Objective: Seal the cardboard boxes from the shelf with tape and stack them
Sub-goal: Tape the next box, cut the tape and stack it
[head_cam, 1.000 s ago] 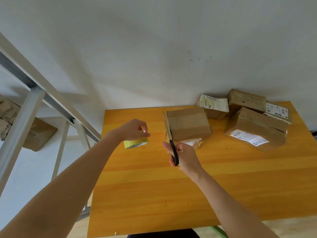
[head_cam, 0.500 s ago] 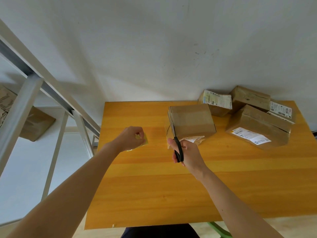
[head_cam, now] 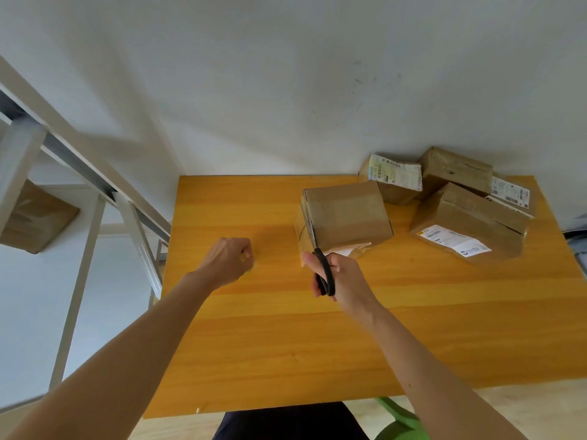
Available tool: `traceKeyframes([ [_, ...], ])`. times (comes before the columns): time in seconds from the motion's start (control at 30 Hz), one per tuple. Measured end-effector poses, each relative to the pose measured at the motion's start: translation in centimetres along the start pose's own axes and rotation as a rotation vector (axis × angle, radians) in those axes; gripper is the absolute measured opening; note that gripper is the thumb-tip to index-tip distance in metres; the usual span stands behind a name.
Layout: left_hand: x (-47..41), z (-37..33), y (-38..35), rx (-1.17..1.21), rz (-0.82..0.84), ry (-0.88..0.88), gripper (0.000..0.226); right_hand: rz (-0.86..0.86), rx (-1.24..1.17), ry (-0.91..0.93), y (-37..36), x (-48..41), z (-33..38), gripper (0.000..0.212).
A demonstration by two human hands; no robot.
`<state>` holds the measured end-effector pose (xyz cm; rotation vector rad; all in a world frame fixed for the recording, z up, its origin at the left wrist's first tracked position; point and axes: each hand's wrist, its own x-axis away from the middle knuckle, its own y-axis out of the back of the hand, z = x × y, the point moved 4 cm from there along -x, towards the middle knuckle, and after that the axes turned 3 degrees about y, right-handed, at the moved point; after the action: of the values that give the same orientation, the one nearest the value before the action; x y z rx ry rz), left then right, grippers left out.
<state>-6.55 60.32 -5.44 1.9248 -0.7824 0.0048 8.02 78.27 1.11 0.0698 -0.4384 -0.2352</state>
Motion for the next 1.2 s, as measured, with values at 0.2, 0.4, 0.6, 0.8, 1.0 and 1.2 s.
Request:
traceKeyframes([
  [0.2,0.4,-0.3,-1.6,-0.074,-0.064,0.066,0.008,0.015,-0.013,-0.010,0.2,0.1,-0.1,0.063],
  [0.4,0.3,-0.6,-2.5,-0.023,-0.115,0.044,0.007,0.100,-0.059,-0.039,0.2,0.3,-0.3,0.059],
  [0.6,0.2,-0.8,-1.9,0.060,-0.176,-0.003,0.016,0.116,-0.047,-0.031,0.3,0.4,-0.2,0.058],
  [0.8,0.0,-0.8,-1.8,0.087,-0.153,0.012,0.012,0.114,-0.037,-0.030,0.3,0.1,0.0,0.056],
  [1.0,0.1,-0.5,-2.5,0.192,-0.140,-0.003,0.018,0.129,-0.067,-0.021,0.6,0.2,-0.3,0.057],
  [1.2,0.8,-0.1,-4.9,0.076,-0.015,-0.070,0.049,0.159,-0.060,-0.023,0.5,0.6,-0.2,0.058],
])
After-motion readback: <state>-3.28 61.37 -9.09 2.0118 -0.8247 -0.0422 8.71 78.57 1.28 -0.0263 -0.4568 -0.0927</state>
